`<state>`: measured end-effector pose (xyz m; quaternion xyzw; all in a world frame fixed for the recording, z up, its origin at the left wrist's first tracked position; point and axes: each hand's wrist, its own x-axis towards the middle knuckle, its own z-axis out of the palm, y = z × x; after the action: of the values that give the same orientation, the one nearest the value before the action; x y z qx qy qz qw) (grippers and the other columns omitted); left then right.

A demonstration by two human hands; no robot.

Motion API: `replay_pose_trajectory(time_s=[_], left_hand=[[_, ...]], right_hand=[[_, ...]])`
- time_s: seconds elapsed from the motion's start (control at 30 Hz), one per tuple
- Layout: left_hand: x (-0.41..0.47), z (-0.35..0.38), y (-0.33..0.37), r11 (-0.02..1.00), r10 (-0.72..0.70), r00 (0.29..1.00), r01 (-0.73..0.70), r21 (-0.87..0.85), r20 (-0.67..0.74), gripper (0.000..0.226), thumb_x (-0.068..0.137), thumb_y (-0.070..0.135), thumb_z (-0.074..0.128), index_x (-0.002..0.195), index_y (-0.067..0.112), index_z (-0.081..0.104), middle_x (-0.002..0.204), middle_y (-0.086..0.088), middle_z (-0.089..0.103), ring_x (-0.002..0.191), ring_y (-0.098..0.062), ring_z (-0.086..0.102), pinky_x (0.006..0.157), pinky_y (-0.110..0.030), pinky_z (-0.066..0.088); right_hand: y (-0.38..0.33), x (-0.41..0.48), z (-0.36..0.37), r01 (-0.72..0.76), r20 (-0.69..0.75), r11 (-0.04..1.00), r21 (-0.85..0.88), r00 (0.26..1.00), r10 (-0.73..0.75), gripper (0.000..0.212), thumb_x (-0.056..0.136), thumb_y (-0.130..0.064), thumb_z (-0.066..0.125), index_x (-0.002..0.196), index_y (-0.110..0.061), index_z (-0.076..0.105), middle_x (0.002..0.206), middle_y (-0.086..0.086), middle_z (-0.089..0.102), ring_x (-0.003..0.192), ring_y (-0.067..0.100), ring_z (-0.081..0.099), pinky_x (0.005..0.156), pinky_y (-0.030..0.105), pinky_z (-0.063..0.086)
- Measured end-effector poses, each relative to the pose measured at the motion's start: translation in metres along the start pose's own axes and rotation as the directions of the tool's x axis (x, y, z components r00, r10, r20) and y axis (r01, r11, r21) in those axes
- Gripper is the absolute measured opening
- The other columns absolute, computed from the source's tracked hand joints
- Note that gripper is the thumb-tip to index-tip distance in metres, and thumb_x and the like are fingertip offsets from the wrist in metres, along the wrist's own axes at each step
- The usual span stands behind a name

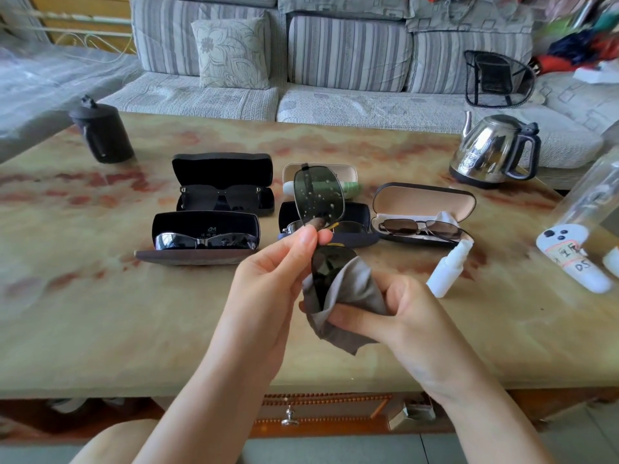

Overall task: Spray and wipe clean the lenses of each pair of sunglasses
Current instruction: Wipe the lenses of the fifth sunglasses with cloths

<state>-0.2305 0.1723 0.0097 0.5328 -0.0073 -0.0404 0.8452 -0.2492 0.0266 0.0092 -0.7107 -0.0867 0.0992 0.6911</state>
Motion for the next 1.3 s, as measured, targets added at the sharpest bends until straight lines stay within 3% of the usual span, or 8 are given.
replay_pose_trajectory(time_s=[0.17,0.33,0.53,0.7,0.8,0.93,1.07,1.3], left_hand=[[0.001,0.002,-0.001,0.998,0.021,1.0,-0.02,0.053,-0.011,0.042,0.072,0.041,0.061,0.095,0.008,0.073,0.086,-0.005,0.072,0.082,-0.013,0.066,0.08,-0.026,0.051],[-0.004,0.009,-0.006,0.986,0.01,1.0,-0.014,0.169,0.023,0.042,0.077,0.043,0.059,0.095,0.01,0.076,0.09,-0.012,0.074,0.085,-0.015,0.066,0.08,-0.031,0.051],[-0.006,0.014,-0.002,0.983,0.041,0.997,-0.053,0.177,0.068,0.04,0.079,0.041,0.056,0.094,0.011,0.077,0.086,-0.007,0.074,0.079,-0.007,0.064,0.066,-0.016,0.049],[-0.007,0.013,-0.003,0.978,0.044,0.997,-0.056,0.199,0.065,0.038,0.082,0.041,0.054,0.092,0.012,0.078,0.093,-0.019,0.071,0.083,-0.019,0.058,0.074,-0.031,0.044],[-0.007,0.013,-0.001,0.975,0.038,0.996,-0.055,0.215,0.082,0.037,0.081,0.041,0.055,0.096,0.015,0.078,0.093,-0.015,0.073,0.083,-0.017,0.059,0.076,-0.032,0.047],[-0.009,0.016,0.003,0.972,0.045,0.991,-0.072,0.222,0.123,0.039,0.074,0.043,0.061,0.098,0.016,0.077,0.088,-0.002,0.076,0.082,-0.006,0.068,0.071,-0.017,0.053],[-0.01,0.019,0.001,0.974,0.077,0.989,-0.102,0.203,0.127,0.037,0.068,0.024,0.07,0.103,0.011,0.073,0.086,0.002,0.077,0.08,-0.001,0.071,0.063,-0.009,0.05],[-0.008,0.01,0.0,0.964,0.191,0.98,-0.197,0.18,0.054,0.023,0.078,0.021,0.064,0.092,0.007,0.076,0.08,0.0,0.076,0.074,-0.002,0.068,0.065,-0.012,0.049]], right_hand=[[-0.004,-0.001,0.003,0.009,-0.046,1.0,-0.008,0.999,-0.009,0.024,0.067,-0.02,0.083,0.089,-0.014,0.077,0.088,0.01,0.076,0.088,0.028,0.072,0.076,0.031,0.056],[-0.007,0.002,0.009,0.055,-0.188,0.994,0.096,0.981,-0.037,0.026,0.059,-0.035,0.075,0.076,-0.016,0.078,0.075,0.007,0.075,0.072,0.012,0.069,0.062,0.019,0.052],[-0.007,0.001,0.017,0.102,-0.299,0.985,0.142,0.953,-0.056,0.03,0.058,-0.046,0.07,0.074,-0.023,0.079,0.07,0.005,0.072,0.07,0.007,0.061,0.061,0.016,0.046],[-0.005,0.002,0.017,0.071,-0.306,0.981,0.179,0.952,-0.013,0.025,0.062,-0.041,0.074,0.074,-0.02,0.079,0.073,0.004,0.072,0.074,0.013,0.063,0.071,0.028,0.046],[-0.006,0.002,0.013,0.048,-0.283,0.973,0.224,0.959,0.018,0.021,0.064,-0.037,0.07,0.074,-0.021,0.08,0.074,0.001,0.073,0.074,0.011,0.067,0.072,0.029,0.048],[-0.009,0.001,0.009,0.02,-0.28,0.972,0.233,0.959,0.047,0.022,0.062,-0.037,0.068,0.071,-0.021,0.079,0.072,0.002,0.073,0.069,0.011,0.067,0.067,0.028,0.048],[-0.009,0.003,0.007,-0.01,-0.359,0.983,0.184,0.93,0.076,0.035,0.045,-0.051,0.071,0.065,-0.022,0.078,0.065,0.001,0.071,0.06,0.008,0.063,0.056,0.026,0.046],[-0.007,0.003,0.003,0.075,-0.21,0.991,0.107,0.976,-0.051,0.024,0.077,-0.037,0.076,0.087,-0.014,0.077,0.08,0.007,0.075,0.072,0.014,0.069,0.06,0.022,0.051]])
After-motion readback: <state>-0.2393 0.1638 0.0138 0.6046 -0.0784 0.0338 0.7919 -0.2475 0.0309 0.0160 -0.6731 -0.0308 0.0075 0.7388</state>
